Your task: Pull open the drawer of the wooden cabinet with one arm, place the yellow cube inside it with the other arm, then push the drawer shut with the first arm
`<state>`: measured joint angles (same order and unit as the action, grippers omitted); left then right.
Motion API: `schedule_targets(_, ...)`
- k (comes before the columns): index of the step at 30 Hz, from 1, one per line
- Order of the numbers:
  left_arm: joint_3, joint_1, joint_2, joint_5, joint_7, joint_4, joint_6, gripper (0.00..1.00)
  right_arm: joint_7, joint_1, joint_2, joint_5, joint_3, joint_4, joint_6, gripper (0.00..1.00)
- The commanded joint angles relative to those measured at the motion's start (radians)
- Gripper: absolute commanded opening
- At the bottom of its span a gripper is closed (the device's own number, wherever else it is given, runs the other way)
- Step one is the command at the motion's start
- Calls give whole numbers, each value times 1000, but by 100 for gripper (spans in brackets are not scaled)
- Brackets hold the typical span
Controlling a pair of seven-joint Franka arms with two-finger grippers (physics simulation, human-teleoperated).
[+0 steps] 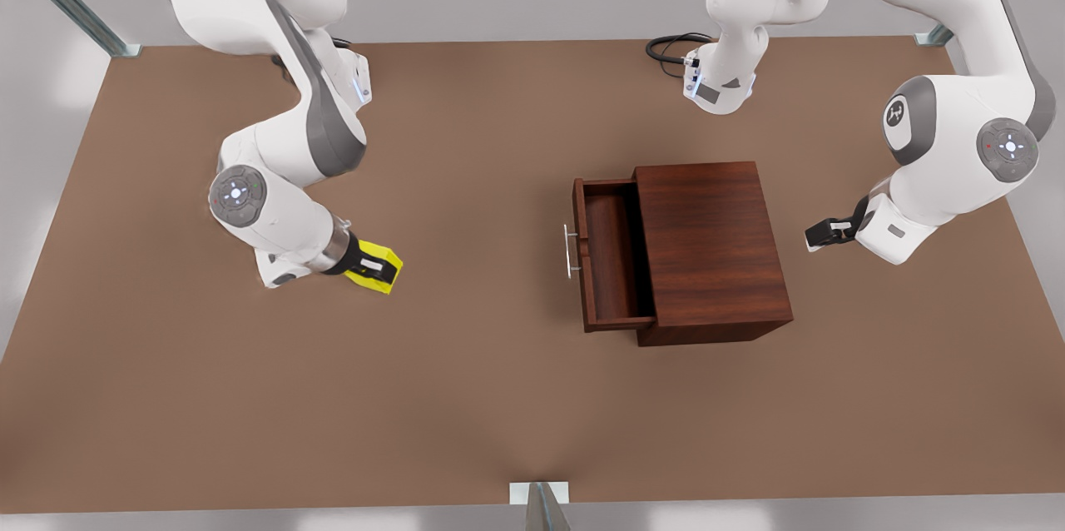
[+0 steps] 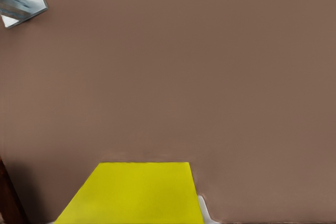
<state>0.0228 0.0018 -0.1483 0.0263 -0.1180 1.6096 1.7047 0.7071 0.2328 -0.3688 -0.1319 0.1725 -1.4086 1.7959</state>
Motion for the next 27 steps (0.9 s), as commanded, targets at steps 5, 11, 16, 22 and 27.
schedule_targets(5, 0, 0, 1, -2, 12, 0, -2, 100, 870, 209, -153, -20, 33, 221, 52, 56)
schedule_targets(11, 0, 0, 1, -2, 12, 0, -2, 100, 925, 278, -216, -20, 104, 234, 301, 56)
schedule_targets(16, 0, 0, 1, -2, 12, 0, -2, 100, 947, 359, -314, -15, 110, 254, 418, 56)
schedule_targets(22, 0, 0, 1, -2, 12, 0, -2, 100, 945, 430, -378, -6, 105, 266, 482, 57)
schedule_targets(27, 0, 0, 1, -2, 12, 0, -2, 100, 965, 445, -398, 32, 96, 266, 494, 100)
